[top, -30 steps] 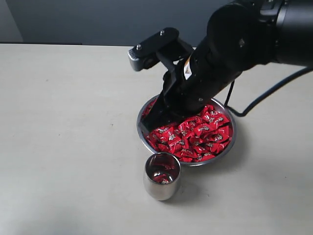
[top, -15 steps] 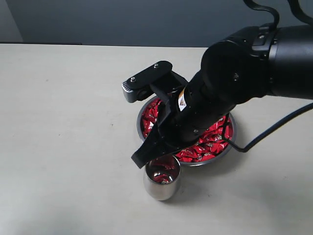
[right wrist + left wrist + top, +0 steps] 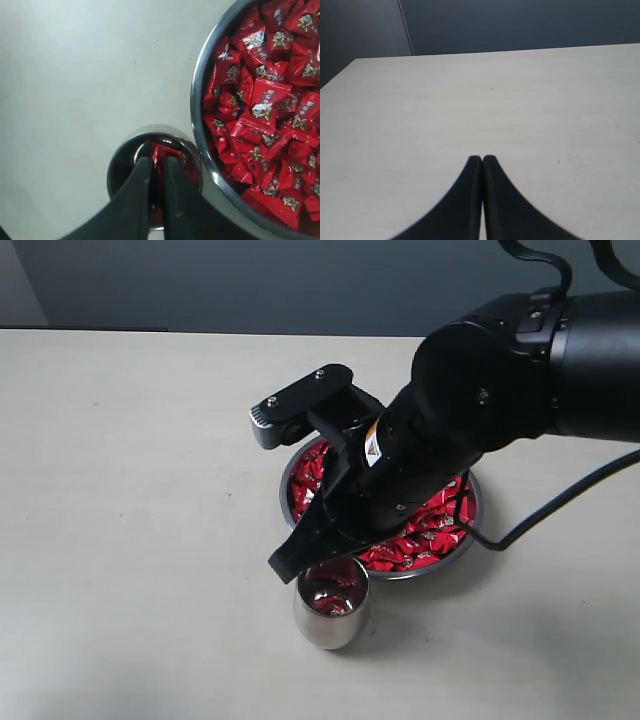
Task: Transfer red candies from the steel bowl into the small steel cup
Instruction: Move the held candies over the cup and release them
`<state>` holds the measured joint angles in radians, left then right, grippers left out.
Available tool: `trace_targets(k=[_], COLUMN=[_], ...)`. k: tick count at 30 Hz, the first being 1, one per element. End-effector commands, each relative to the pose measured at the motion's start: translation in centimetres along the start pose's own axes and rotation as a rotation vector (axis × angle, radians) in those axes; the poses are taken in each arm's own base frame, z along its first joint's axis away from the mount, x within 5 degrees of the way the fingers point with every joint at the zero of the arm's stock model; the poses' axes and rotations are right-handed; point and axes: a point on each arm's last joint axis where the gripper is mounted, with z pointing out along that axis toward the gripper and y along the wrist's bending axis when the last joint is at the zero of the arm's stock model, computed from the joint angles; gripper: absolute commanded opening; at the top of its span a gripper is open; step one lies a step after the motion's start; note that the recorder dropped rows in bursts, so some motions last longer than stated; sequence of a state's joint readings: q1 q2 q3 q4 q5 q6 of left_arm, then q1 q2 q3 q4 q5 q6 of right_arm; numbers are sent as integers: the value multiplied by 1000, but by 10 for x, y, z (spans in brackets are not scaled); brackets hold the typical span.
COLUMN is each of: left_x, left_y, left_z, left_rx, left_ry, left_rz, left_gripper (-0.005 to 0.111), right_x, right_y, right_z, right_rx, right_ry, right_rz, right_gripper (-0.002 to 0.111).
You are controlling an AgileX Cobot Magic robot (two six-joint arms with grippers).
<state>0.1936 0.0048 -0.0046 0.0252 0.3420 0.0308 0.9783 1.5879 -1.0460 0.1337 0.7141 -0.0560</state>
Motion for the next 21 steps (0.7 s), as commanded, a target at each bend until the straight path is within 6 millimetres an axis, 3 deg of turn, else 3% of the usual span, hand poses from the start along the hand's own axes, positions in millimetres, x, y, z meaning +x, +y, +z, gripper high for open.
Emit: trace_targets(k=[1, 7, 16, 18, 21], left_x=[1, 1, 1, 1, 1], left_y=[0, 0, 0, 0, 0], left_z=[0, 0, 0, 0, 0], left_rx=[5, 5, 5, 5, 5], left_ry=[-8, -8, -8, -8, -8], left_rz=[2, 2, 2, 2, 2], left_gripper=[0, 0, 0, 0, 0], right_x=[3, 14, 15, 15, 14], right_y=[0, -1, -1, -1, -1], right_z=[1, 10, 11, 11, 11], right_rx=[1, -1, 0, 0, -5], right_ry=[0, 13, 6, 6, 4], right_rz=[-9, 4, -13, -22, -21], right_gripper=[-1, -1, -1, 6, 25])
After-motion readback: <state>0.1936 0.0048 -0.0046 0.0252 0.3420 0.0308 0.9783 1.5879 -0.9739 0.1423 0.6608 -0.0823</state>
